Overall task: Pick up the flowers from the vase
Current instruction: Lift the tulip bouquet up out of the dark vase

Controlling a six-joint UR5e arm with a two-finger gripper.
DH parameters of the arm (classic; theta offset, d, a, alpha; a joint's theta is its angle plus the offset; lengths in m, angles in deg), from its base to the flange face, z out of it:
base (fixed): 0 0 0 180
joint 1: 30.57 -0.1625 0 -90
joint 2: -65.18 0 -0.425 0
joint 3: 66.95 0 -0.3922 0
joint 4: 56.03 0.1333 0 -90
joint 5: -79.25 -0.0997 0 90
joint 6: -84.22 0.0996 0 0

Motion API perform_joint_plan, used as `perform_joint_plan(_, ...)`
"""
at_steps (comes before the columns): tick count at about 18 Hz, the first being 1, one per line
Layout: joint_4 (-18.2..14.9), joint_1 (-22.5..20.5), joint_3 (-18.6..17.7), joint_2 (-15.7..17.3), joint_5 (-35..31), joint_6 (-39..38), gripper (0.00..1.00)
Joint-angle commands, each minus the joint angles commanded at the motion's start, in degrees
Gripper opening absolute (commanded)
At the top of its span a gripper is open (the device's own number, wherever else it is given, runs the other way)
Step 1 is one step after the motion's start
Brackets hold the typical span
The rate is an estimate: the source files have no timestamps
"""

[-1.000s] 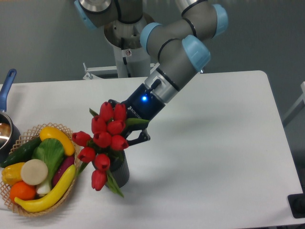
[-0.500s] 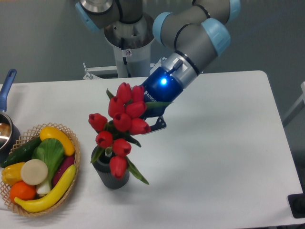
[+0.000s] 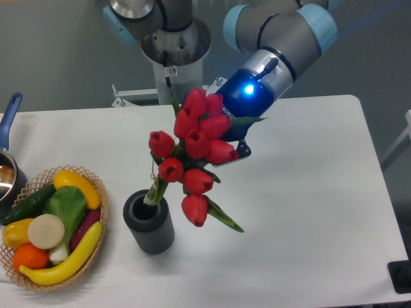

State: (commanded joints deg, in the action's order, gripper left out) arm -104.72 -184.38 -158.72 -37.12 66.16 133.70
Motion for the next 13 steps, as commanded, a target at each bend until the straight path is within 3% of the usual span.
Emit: perform_joint_plan(13, 0.62, -2.55, 2.73, -2.37, -0.62, 0.97, 0.35)
